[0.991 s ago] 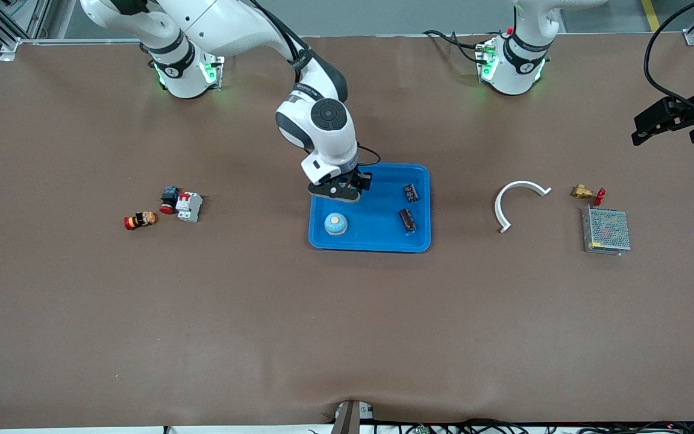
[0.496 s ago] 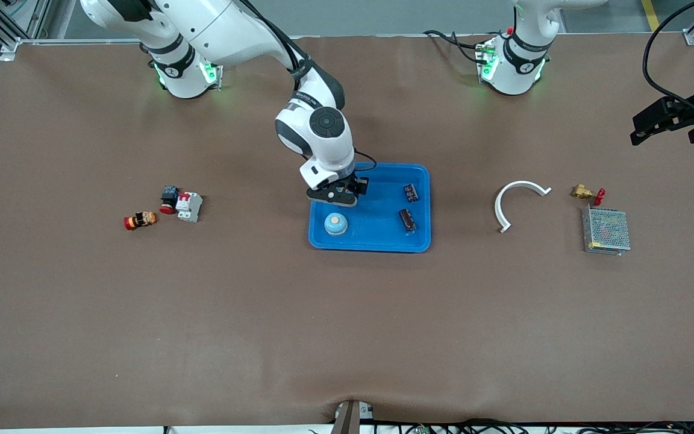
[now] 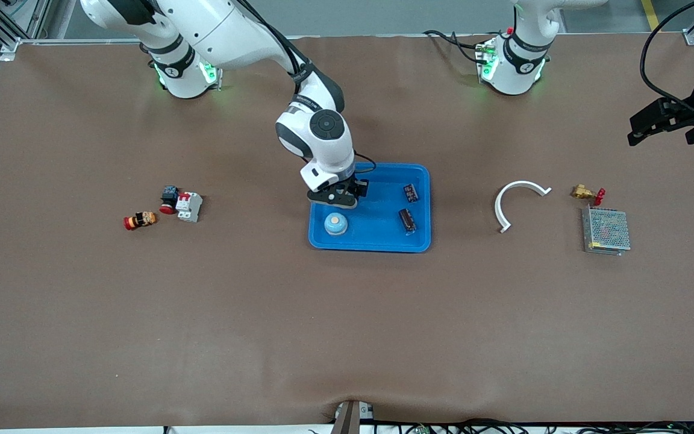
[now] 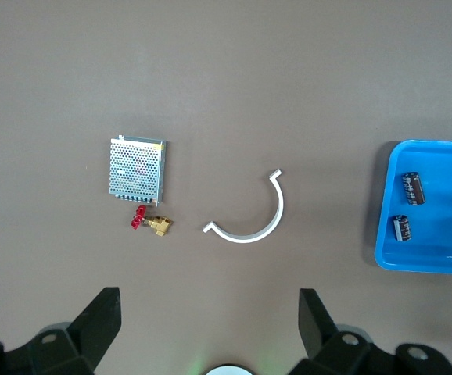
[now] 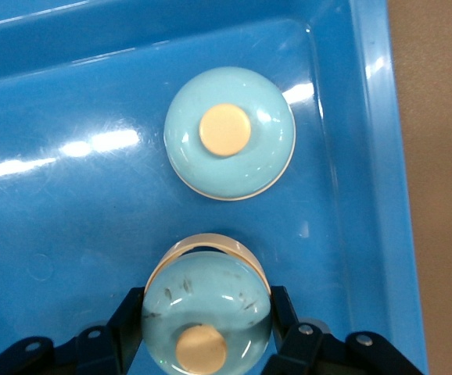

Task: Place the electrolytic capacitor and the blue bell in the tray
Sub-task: 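Lower the bell into the tray and open the right gripper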

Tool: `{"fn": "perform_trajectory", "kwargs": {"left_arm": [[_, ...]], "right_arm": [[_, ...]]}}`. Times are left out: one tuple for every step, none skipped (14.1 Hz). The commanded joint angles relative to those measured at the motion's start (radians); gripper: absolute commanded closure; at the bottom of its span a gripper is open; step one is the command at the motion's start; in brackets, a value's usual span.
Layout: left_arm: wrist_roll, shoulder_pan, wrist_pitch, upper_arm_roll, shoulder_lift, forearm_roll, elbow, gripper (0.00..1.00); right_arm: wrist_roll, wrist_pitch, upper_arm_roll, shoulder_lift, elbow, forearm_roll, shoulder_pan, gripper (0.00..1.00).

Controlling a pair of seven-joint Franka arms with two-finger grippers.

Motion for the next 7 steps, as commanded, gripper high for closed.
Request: {"fn": "perform_trajectory", "kwargs": {"left_arm": [[0.019, 0.0, -0.018, 0.001, -0.001, -0.017, 0.009, 0.0], [0.016, 0.0, -0.018, 0.001, 0.001, -0.016, 0.01, 0.0], [0.014, 0.0, -0.018, 0.001, 0.001, -0.016, 0.009, 0.0], [0.014, 0.0, -0.018, 0.001, 0.001, -0.014, 0.009, 0.0], [0.013, 0.0, -0.018, 0.001, 0.001, -0.013, 0.009, 0.0], [0.011, 0.0, -0.018, 0.001, 0.001, -0.011, 0.01, 0.0], [0.011, 0.0, -0.018, 0.001, -0.001, -0.011, 0.01, 0.0]], "right_arm": [[0.038, 0.012, -0.016, -0.005, -0.005, -0.025, 0.017, 0.0], [0.05, 0.012, -0.016, -0.005, -0.005, -0.025, 0.019, 0.0], [0.052, 0.012, -0.016, -0.005, -0.005, -0.033, 0.023, 0.0], [0.053, 0.012, -0.017, -0.005, -0.005, -0.039, 0.025, 0.0], [0.052, 0.012, -0.019, -0.006, -0.005, -0.039, 0.025, 0.0], [0.052, 0.01, -0.019, -0.006, -0.003, -0.039, 0.025, 0.0], [0.049, 0.001, -0.019, -0.009, -0.003, -0.039, 0.023, 0.0]]}}
